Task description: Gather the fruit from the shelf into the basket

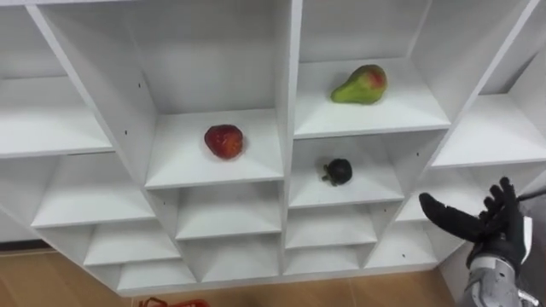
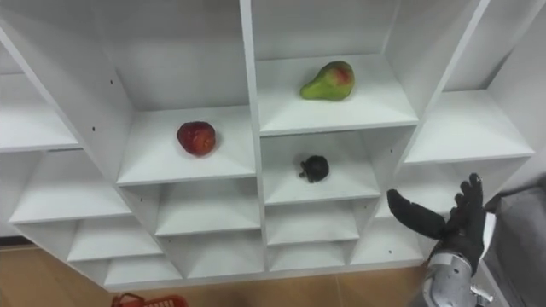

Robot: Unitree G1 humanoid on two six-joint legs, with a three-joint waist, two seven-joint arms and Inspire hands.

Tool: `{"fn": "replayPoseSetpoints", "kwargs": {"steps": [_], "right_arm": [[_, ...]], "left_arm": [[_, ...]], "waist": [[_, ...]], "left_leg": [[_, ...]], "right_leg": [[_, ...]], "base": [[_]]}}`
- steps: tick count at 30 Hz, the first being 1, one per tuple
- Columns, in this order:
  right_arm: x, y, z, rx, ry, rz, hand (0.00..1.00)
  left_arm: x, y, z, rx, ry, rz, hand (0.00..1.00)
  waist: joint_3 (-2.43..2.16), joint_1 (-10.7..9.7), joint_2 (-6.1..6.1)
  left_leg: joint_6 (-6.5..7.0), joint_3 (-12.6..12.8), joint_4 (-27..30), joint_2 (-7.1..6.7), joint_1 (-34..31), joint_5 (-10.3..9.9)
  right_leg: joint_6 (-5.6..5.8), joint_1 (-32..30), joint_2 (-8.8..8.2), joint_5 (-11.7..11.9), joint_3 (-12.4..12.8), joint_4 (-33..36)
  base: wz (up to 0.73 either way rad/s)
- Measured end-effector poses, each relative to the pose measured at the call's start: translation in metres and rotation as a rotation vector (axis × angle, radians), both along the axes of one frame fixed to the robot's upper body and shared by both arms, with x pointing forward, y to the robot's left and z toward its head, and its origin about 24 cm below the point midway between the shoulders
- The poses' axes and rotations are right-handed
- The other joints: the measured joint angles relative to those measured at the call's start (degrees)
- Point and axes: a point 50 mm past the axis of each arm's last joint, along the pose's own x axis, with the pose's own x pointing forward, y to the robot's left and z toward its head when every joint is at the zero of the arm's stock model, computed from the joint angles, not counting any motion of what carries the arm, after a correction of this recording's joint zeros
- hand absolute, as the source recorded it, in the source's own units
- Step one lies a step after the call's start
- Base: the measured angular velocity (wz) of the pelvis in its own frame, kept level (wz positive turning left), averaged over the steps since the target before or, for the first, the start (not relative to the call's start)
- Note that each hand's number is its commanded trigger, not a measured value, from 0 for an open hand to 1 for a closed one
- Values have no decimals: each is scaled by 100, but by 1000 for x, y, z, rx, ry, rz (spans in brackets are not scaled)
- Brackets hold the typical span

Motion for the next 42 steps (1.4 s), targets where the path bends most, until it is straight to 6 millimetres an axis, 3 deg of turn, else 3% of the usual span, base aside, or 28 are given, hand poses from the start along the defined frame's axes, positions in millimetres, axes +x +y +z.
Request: {"fn": "replayPoseSetpoints", "kwargs": {"steps": [5,13,20,27,42], "right_arm": [[14,14,31,-85,-130,59,0],[22,26,57,-129,-255,102,0],[30,31,86,-248,-358,163,0],[31,32,90,-345,-352,165,0],[31,37,102,-360,-409,172,0]], "left_arm": [[5,-2,0,-11,-9,-21,100],[10,-3,0,-21,-19,-50,100],[10,-4,0,-27,-20,-55,100],[9,-7,-1,-32,-13,-69,100],[10,-10,-1,-32,-15,-94,100]], "waist": [[15,10,-13],[52,165,-26],[30,165,8],[27,187,14],[59,207,-20]], "left_leg": [[0,8,-4,0,-89,0],[-1,-6,-57,1,-127,0],[-2,-18,-58,1,-172,2],[-2,-14,-56,3,-161,3],[-3,9,-55,16,-140,4]], "right_leg": [[0,-93,2,0,-5,-4],[4,-147,5,5,-41,0],[3,-190,3,6,-78,2],[3,-202,4,6,-62,22],[3,-220,16,6,-23,83]], "base": [[0],[0],[0],[-1],[-1]]}}
